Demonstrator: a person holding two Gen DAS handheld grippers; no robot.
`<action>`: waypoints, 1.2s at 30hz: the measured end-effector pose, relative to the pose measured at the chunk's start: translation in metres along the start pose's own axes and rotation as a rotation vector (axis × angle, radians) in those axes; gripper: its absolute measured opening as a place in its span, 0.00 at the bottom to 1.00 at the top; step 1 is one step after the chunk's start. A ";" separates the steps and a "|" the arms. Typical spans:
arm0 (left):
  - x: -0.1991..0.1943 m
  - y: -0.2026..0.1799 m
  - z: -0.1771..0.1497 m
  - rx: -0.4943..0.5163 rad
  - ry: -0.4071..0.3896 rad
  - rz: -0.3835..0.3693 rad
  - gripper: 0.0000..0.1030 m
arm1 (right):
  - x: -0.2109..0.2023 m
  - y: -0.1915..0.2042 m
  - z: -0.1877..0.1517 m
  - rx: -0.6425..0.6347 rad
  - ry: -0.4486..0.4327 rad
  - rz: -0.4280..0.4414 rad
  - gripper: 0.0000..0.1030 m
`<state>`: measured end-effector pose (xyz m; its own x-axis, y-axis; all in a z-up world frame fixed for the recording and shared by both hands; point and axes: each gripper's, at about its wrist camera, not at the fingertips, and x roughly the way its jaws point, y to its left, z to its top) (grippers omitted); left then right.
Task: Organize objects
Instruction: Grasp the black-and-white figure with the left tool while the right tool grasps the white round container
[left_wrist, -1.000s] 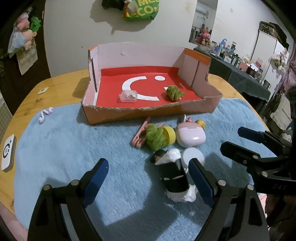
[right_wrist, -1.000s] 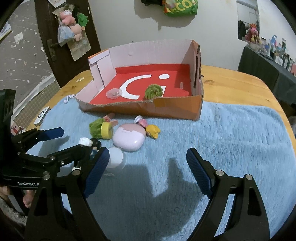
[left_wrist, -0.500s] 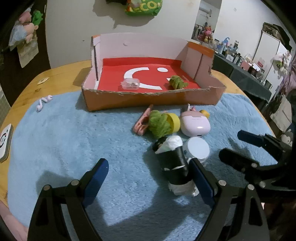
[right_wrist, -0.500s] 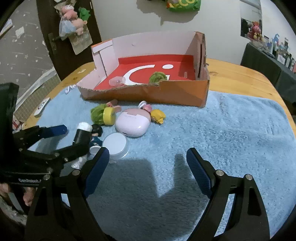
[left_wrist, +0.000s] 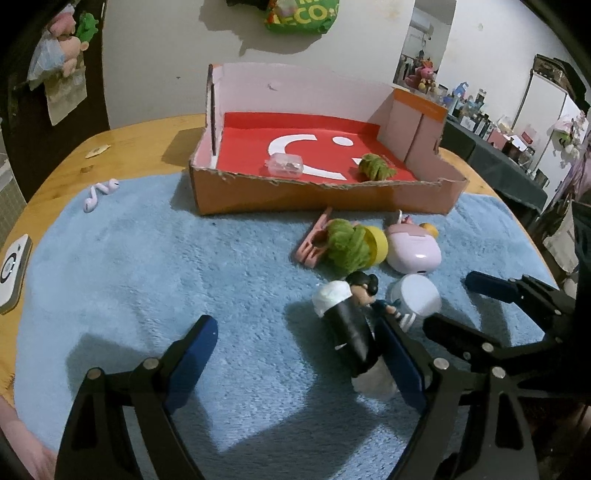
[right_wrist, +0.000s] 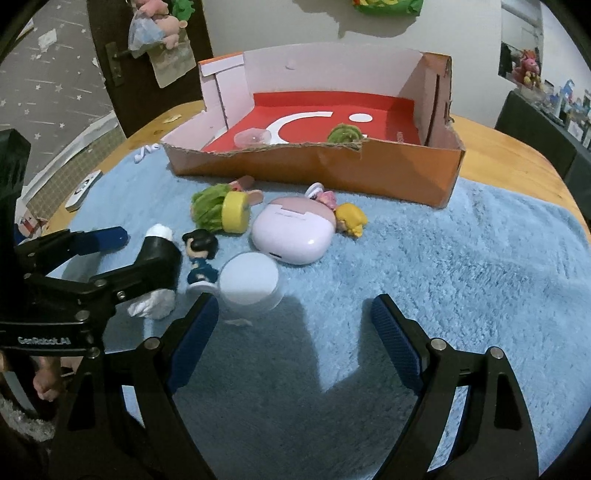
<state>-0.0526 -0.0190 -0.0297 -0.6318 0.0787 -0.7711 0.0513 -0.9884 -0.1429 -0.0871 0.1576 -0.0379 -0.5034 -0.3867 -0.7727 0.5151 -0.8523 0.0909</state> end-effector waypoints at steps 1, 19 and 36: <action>0.001 -0.003 -0.001 0.009 0.002 -0.010 0.77 | 0.001 0.000 0.000 -0.006 0.002 -0.006 0.80; -0.001 -0.021 -0.003 0.067 0.008 -0.121 0.26 | 0.011 0.025 0.010 -0.143 -0.007 0.050 0.39; -0.009 -0.022 0.000 0.063 -0.014 -0.108 0.23 | -0.004 0.017 0.010 -0.088 -0.019 0.084 0.38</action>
<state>-0.0481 0.0020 -0.0199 -0.6421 0.1834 -0.7443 -0.0662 -0.9806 -0.1846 -0.0835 0.1413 -0.0271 -0.4685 -0.4630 -0.7524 0.6147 -0.7825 0.0987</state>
